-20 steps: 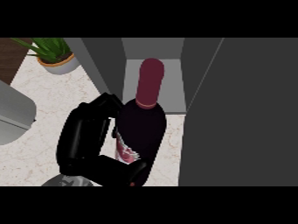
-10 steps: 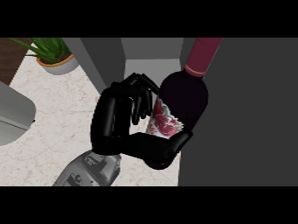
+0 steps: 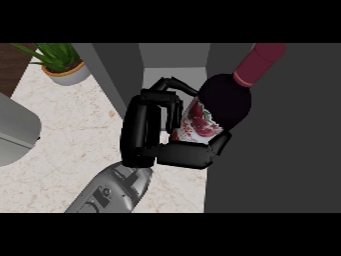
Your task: Pick up the wine, place it into the cabinet and close the cabinet
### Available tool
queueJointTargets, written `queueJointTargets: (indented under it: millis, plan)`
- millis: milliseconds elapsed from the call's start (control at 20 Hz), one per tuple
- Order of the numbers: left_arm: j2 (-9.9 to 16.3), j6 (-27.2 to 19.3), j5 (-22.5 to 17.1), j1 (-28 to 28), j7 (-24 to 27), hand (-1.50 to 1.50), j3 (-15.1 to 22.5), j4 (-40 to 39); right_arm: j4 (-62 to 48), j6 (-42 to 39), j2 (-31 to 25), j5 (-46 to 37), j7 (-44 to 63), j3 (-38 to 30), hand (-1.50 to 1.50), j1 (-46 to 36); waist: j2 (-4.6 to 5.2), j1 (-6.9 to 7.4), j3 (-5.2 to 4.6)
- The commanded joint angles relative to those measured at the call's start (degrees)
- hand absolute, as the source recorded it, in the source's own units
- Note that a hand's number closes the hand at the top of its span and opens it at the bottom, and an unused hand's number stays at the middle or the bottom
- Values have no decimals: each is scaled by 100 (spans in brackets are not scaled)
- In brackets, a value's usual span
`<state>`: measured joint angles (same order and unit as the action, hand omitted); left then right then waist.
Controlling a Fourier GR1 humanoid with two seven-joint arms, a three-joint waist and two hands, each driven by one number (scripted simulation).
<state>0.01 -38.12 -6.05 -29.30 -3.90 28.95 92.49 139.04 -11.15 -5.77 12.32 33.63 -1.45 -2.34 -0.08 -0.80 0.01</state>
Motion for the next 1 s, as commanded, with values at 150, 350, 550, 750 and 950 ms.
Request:
queueJointTargets:
  millis: [150,350,550,750,950]
  plan:
    - [-1,-147,-653,-278,748,150,-153,-920,861,-102,-51,718,239,-128,-150,304,11,-54,-1]
    - [-1,-382,-1053,-98,1221,150,122,-947,778,234,78,358,454,104,-150,-66,11,-20,-5]
    - [-1,-509,-1336,-119,1410,150,216,-1134,760,96,-150,752,513,-276,-150,-70,8,-20,-2]
    - [-1,-387,-1205,-246,1712,150,160,-1684,629,88,-153,588,455,-249,-150,-202,9,-7,-1]
    - [-1,-379,-1088,81,2196,150,294,-2037,751,122,-143,723,585,-241,-150,-161,5,-16,-2]
